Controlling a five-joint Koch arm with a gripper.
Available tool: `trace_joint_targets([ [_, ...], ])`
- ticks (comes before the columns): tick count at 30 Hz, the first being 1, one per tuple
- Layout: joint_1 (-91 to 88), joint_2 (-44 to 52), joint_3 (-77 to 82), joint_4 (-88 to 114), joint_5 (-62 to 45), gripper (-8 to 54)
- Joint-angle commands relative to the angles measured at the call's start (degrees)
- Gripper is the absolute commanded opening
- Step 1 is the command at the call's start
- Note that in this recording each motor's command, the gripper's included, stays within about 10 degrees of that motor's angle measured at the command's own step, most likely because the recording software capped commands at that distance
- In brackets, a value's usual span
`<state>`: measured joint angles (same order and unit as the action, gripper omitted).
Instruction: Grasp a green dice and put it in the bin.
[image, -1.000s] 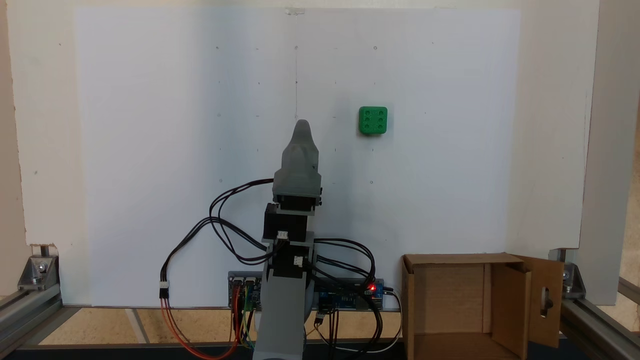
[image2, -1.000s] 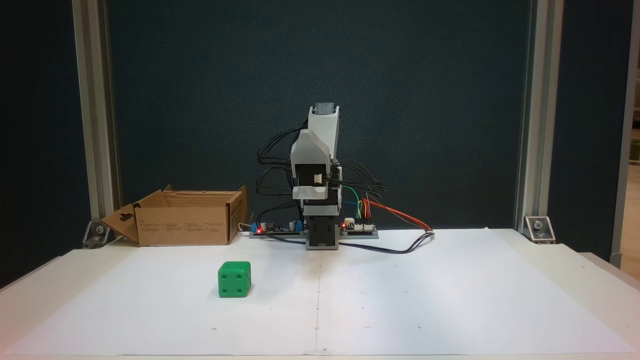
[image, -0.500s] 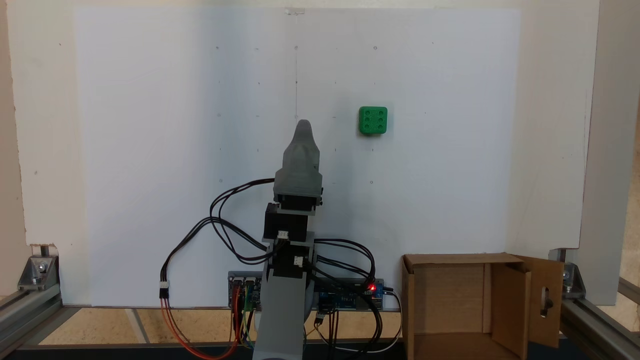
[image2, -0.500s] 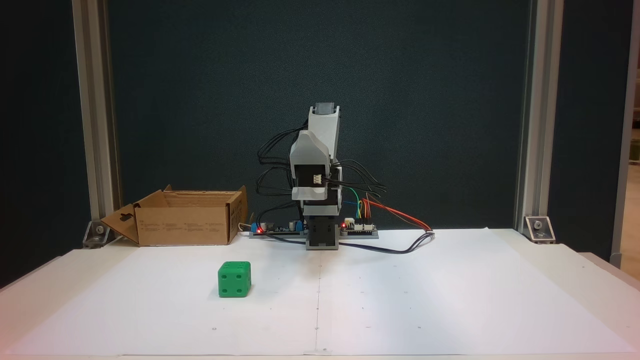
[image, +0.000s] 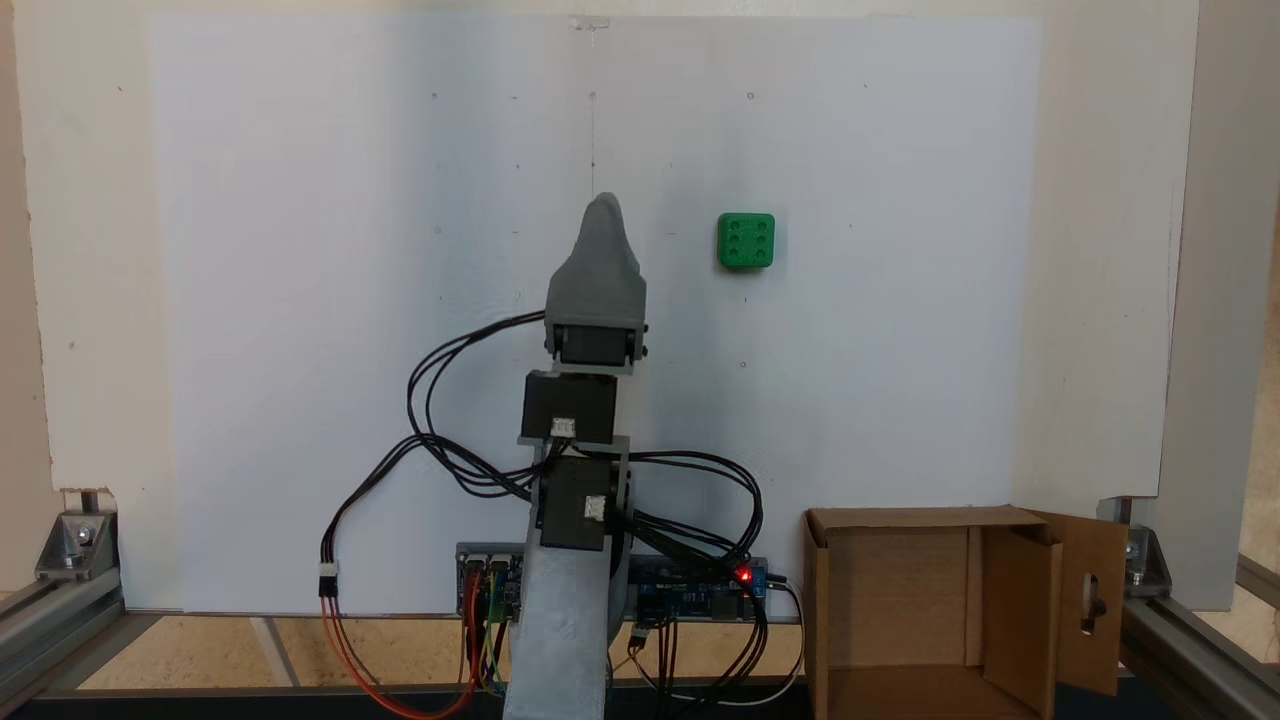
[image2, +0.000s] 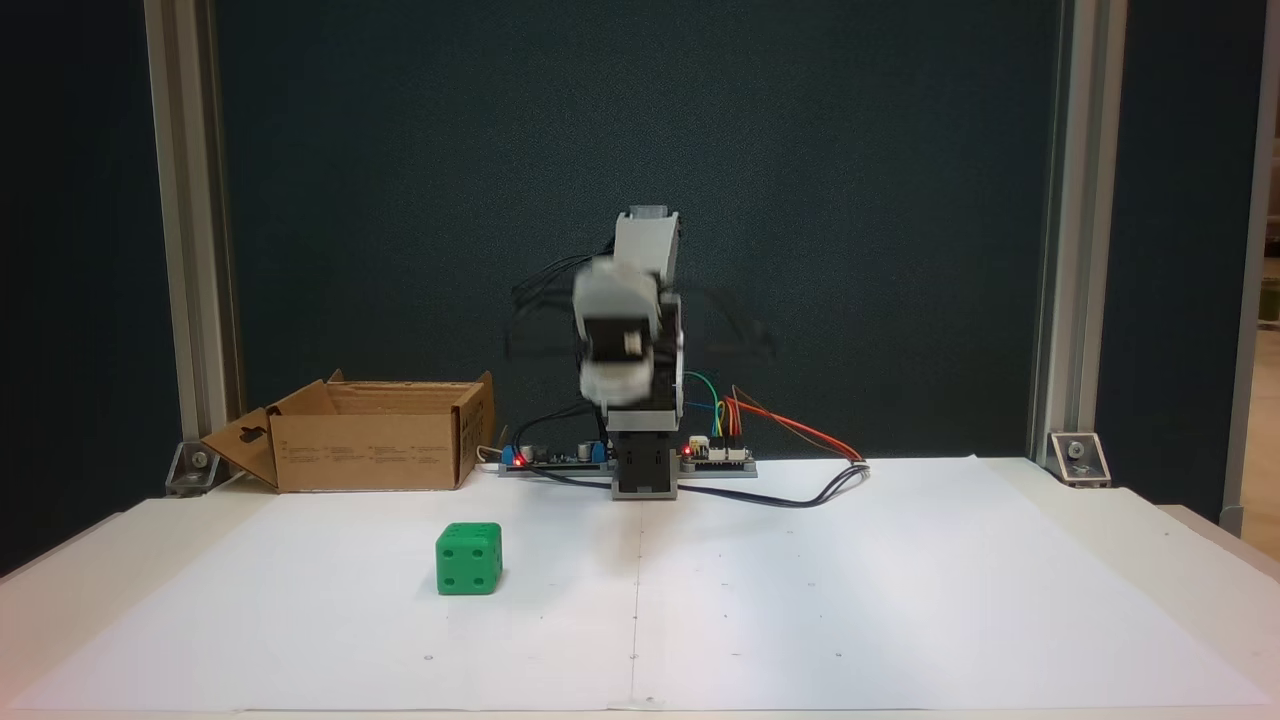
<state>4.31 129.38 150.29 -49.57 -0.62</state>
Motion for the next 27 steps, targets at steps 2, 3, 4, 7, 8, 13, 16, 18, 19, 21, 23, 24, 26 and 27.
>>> trace_joint_targets([
  [2,1.23,6.42,-8.79,13.08,-0.88,43.5],
  [3,1.58,6.42,-11.25,16.77,-0.88,43.6],
  [4,2.2,6.42,-14.33,20.63,-0.79,43.6],
  [7,3.52,6.42,-23.2,33.47,0.18,43.2],
  [8,4.04,6.33,-23.55,37.07,0.7,43.2],
  [13,5.45,6.06,-28.04,55.79,1.41,44.6],
  [16,7.73,2.02,-34.01,67.66,1.32,47.4],
  [18,10.02,-1.85,-38.76,75.3,0.44,47.8],
  [19,11.25,-3.87,-41.4,78.91,-0.53,47.9],
  [21,13.8,-8.61,-46.67,86.11,-5.89,47.8],
  [23,15.82,-12.92,-51.24,93.58,-11.85,47.8],
  [24,16.87,-15.03,-53.35,96.92,-13.87,47.8],
  [26,18.81,-19.51,-56.95,104.04,-18.44,47.8],
  [27,20.21,-21.97,-58.71,107.56,-20.72,47.9],
])
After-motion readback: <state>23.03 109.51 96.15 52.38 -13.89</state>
